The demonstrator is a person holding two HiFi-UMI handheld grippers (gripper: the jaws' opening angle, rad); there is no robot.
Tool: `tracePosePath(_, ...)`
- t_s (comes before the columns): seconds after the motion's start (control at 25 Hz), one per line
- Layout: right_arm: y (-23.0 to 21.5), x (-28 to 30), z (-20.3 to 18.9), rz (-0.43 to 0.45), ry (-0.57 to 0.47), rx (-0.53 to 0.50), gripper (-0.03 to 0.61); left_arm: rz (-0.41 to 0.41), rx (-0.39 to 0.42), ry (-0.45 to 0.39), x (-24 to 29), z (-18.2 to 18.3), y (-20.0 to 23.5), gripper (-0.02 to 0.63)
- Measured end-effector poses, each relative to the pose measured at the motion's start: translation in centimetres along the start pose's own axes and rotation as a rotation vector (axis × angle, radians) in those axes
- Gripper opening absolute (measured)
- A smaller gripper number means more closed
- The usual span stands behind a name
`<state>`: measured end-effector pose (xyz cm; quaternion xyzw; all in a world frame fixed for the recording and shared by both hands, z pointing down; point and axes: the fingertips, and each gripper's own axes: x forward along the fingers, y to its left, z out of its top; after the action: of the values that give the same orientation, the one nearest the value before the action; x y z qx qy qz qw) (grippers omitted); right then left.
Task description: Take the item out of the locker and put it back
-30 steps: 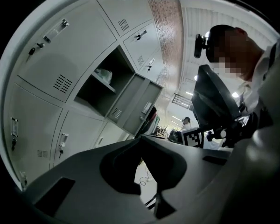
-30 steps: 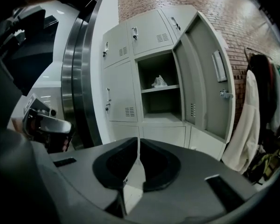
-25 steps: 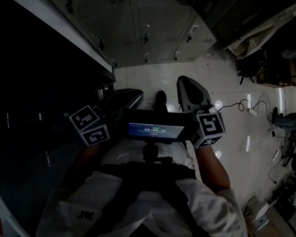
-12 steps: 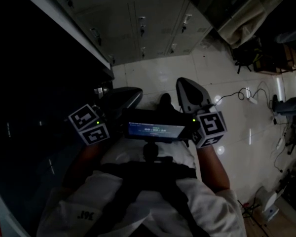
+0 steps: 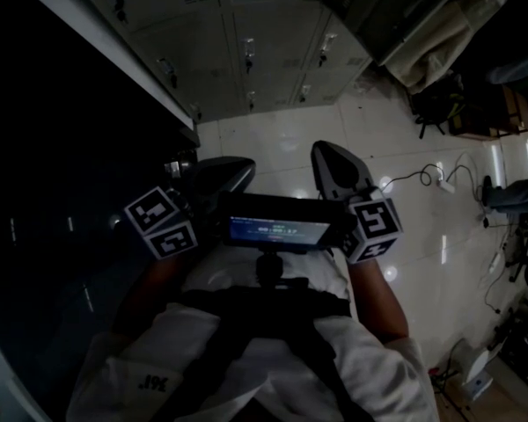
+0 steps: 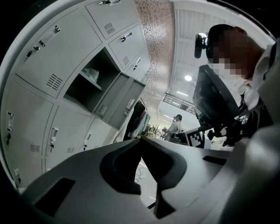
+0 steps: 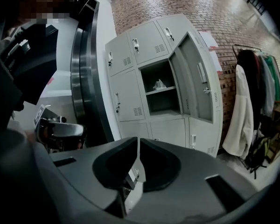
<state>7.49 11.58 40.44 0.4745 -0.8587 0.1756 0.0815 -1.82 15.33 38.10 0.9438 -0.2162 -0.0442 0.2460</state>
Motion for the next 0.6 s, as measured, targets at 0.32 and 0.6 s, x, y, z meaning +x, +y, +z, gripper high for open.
tracePosePath(0.32, -4.6, 0.5, 2.8, 0.038, 0.002, 0.008, 0.008, 0.047, -0.028, 0.007, 4.4, 0.6, -0.2, -0.008)
tracePosePath(0.6, -6.5, 0.2, 2.3, 0.083, 0.025, 0.022, 0.008, 0.090, -0.044, -0.014, 5.9, 0.1, -0.4, -0.006)
